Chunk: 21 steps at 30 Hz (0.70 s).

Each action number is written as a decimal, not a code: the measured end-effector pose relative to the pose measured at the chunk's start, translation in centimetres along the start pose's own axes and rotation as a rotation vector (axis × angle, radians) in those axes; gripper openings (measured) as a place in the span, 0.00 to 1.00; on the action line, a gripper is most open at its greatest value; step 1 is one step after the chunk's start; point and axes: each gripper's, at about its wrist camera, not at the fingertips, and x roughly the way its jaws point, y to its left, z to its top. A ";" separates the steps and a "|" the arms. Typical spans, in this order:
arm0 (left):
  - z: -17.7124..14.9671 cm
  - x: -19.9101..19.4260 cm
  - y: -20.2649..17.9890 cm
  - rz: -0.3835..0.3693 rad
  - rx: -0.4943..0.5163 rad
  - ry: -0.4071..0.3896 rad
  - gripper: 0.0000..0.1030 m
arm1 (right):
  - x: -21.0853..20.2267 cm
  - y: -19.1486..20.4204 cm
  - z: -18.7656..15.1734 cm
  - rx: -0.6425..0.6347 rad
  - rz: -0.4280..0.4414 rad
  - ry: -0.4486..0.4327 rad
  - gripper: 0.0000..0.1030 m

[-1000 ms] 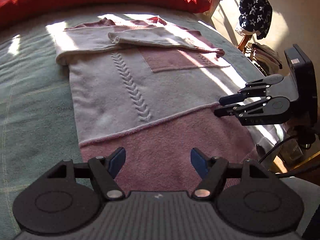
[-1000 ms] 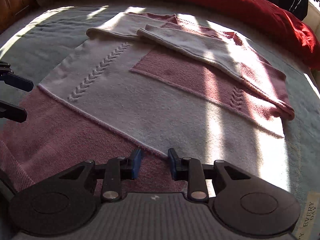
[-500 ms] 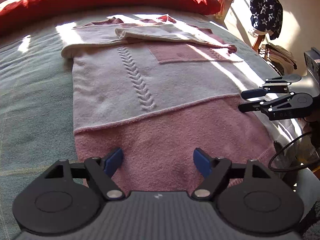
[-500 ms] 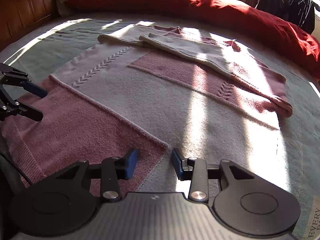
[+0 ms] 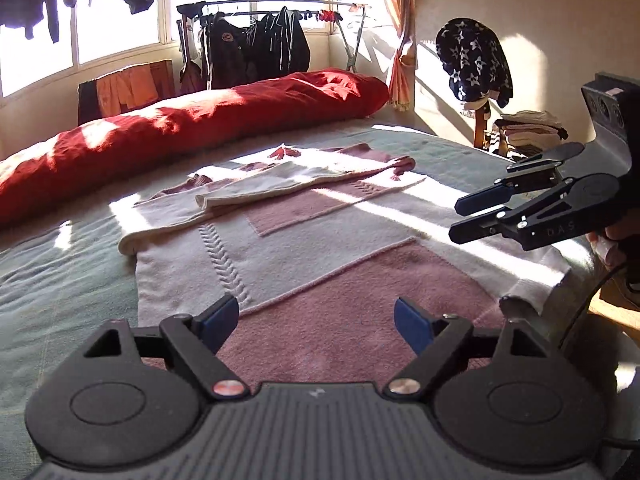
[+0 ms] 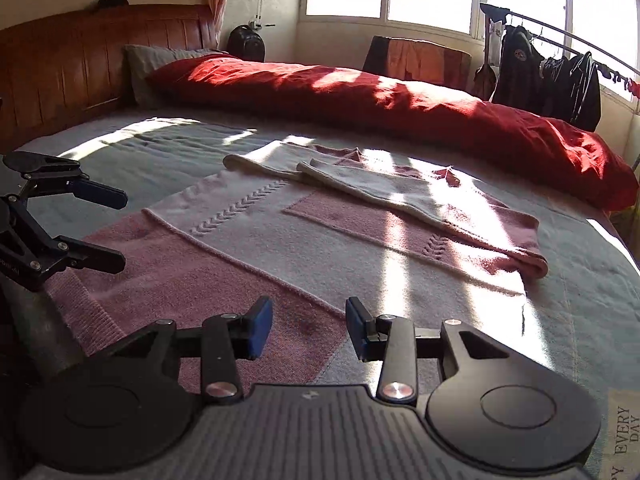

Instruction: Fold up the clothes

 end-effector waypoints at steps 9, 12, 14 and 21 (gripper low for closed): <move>-1.5 3.3 -2.3 0.012 -0.045 0.106 0.83 | -9.4 0.8 -1.8 0.164 -0.071 -0.096 0.50; -2.2 4.0 -2.1 0.012 -0.069 0.152 0.83 | -11.4 0.8 -2.3 0.152 -0.142 -0.090 0.50; -2.6 4.0 -1.9 0.002 -0.081 0.157 0.83 | -12.4 0.7 -2.4 0.170 -0.180 -0.089 0.50; -3.1 4.4 -1.2 -0.045 -0.090 0.146 0.84 | -14.4 3.2 -1.9 0.154 -0.265 -0.088 0.50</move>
